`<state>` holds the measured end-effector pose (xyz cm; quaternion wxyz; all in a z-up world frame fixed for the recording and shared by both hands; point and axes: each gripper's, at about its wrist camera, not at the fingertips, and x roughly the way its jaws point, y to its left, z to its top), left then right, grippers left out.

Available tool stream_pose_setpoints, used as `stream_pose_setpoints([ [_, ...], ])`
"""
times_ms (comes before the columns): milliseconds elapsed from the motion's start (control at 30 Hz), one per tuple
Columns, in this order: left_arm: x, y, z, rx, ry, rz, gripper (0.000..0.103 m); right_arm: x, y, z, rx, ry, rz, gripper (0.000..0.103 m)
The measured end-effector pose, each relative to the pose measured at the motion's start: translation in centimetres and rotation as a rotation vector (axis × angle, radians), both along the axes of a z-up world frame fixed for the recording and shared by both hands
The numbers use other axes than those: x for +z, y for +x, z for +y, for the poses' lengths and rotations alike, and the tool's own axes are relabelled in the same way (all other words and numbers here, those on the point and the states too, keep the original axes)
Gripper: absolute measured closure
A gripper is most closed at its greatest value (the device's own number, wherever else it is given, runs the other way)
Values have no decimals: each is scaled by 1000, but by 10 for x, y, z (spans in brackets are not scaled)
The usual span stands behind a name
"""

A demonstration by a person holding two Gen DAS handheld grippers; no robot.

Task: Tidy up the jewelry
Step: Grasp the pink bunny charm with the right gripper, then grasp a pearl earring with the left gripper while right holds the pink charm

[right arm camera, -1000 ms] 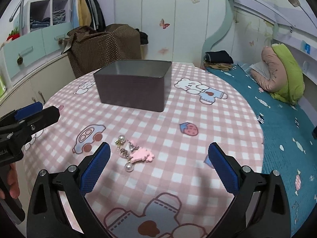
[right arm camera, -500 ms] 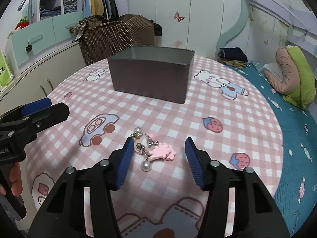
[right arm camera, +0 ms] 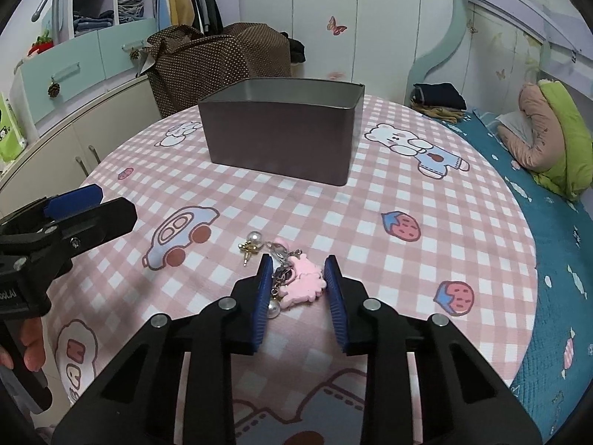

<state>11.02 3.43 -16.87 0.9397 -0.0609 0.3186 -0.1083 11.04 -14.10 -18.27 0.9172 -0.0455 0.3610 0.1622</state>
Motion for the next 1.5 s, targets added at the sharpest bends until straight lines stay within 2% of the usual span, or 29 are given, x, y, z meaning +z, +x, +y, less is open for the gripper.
stream_pose_setpoints([
  [433, 0, -1, -9, -19, 7, 5, 13, 5, -12, -14, -28, 16, -18, 76],
  [800, 3, 10, -39, -104, 7, 11, 13, 16, -9, -43, -94, 57, -51, 76],
  [1000, -5, 24, -60, -150, 34, 51, 14, 17, -3, -61, -125, 83, -54, 76],
  [1033, -6, 27, -62, -155, 37, 58, 16, 17, -2, -64, -128, 87, -53, 76],
  [1067, -8, 29, -65, -163, 43, 68, 23, 17, -2, -66, -131, 88, -53, 76],
  [1233, -14, 38, -79, -192, 87, 104, 38, 14, 5, -76, -142, 102, -45, 76],
  [1500, -24, 49, -89, -216, 117, 173, 78, 8, 11, -81, -136, 116, -28, 76],
])
